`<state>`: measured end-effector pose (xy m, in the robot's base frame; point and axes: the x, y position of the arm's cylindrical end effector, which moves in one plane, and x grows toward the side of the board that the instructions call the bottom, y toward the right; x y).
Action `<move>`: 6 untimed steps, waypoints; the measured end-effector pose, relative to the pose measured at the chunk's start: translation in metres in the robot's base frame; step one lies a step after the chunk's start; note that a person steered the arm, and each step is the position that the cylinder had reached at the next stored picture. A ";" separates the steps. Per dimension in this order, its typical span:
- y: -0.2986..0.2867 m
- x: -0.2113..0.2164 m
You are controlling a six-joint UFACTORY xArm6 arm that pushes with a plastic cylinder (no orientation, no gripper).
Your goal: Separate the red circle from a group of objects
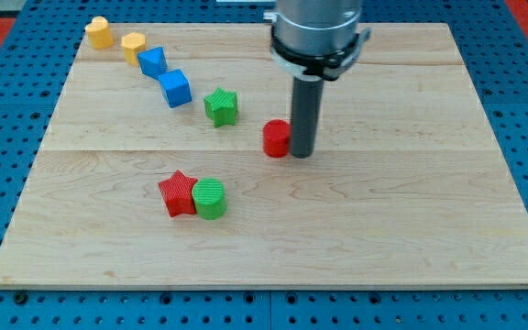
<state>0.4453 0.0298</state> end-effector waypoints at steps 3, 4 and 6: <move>-0.048 0.143; -0.149 0.140; -0.224 0.083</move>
